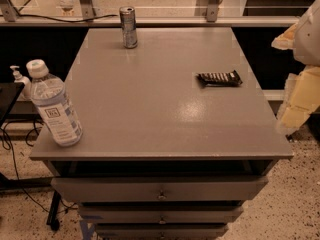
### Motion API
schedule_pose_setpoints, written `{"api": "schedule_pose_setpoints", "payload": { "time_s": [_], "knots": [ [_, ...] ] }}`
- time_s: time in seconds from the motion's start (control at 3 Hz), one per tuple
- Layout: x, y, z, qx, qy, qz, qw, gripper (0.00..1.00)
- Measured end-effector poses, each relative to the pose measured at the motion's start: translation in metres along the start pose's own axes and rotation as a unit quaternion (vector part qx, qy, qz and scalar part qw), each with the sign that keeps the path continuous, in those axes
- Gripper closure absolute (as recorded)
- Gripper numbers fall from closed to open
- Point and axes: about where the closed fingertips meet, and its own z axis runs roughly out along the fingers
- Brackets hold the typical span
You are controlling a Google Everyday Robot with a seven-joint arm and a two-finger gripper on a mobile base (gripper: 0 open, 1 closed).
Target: Pick blue plastic bottle
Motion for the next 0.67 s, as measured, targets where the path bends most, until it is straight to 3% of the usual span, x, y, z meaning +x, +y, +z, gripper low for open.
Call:
{"api": "schedule_pose_setpoints", "payload": {
  "time_s": [0.67],
  "knots": [
    [-0.0079,0.0011,0.0034,0.003,-0.014,-0.003,0.9999,0.0]
  ]
}}
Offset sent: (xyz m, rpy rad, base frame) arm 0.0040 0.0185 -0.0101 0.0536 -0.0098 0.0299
